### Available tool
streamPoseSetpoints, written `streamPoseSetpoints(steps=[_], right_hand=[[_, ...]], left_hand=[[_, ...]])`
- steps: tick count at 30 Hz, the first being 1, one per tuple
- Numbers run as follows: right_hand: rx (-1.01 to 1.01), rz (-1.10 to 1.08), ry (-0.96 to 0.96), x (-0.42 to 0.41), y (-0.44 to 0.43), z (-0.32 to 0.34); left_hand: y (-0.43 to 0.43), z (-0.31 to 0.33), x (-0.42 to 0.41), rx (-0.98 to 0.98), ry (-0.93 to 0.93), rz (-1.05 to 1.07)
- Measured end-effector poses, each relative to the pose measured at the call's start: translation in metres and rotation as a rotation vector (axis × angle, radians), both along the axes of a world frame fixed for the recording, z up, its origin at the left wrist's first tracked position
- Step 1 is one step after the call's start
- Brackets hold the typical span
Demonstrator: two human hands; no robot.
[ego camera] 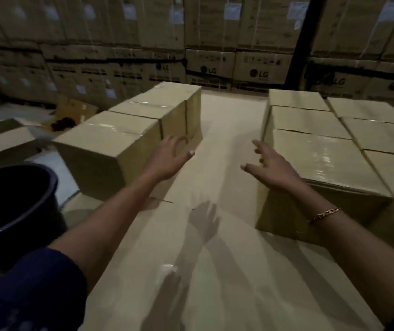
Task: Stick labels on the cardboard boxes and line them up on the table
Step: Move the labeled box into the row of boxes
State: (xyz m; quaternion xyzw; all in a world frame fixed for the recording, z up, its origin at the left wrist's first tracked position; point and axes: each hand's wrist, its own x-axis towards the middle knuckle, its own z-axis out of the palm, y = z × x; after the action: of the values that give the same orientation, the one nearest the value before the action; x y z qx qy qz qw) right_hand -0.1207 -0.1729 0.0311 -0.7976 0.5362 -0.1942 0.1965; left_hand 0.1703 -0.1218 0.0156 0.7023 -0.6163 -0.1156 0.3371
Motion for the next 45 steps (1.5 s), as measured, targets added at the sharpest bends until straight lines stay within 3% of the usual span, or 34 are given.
streamPoseSetpoints(steps=[6,12,17,21,25,28,36,41,45], right_hand=[[0.15,0.165,-0.136,0.161,0.011,-0.008],[0.315,0.17,-0.226,0.3,0.021,-0.021],[0.324,0.101,-0.238,0.348,0.019,-0.038],[0.384,0.105,-0.261,0.36,0.016,-0.044],[0.407,0.076,-0.256,0.358,0.02,-0.046],[0.269,-0.048,-0.18,0.339,0.019,-0.045],[0.214,-0.2,-0.133,0.223,0.039,-0.015],[0.074,-0.204,0.218,0.154,0.109,-0.006],[-0.055,-0.06,0.466,0.129,0.185,-0.006]], left_hand=[[0.033,0.019,0.146,0.02,-0.109,0.28],[0.016,0.03,0.264,0.269,-0.176,0.382],[-0.001,0.025,0.322,0.365,-0.193,0.375],[-0.005,0.017,0.347,0.535,-0.046,0.359],[-0.005,0.016,0.332,0.53,-0.049,0.311],[0.0,0.028,0.305,0.565,-0.092,0.274],[0.014,0.044,0.187,0.523,-0.291,0.068],[0.025,0.03,0.126,0.468,-0.217,-0.027],[0.043,0.023,0.08,0.373,-0.155,-0.034]])
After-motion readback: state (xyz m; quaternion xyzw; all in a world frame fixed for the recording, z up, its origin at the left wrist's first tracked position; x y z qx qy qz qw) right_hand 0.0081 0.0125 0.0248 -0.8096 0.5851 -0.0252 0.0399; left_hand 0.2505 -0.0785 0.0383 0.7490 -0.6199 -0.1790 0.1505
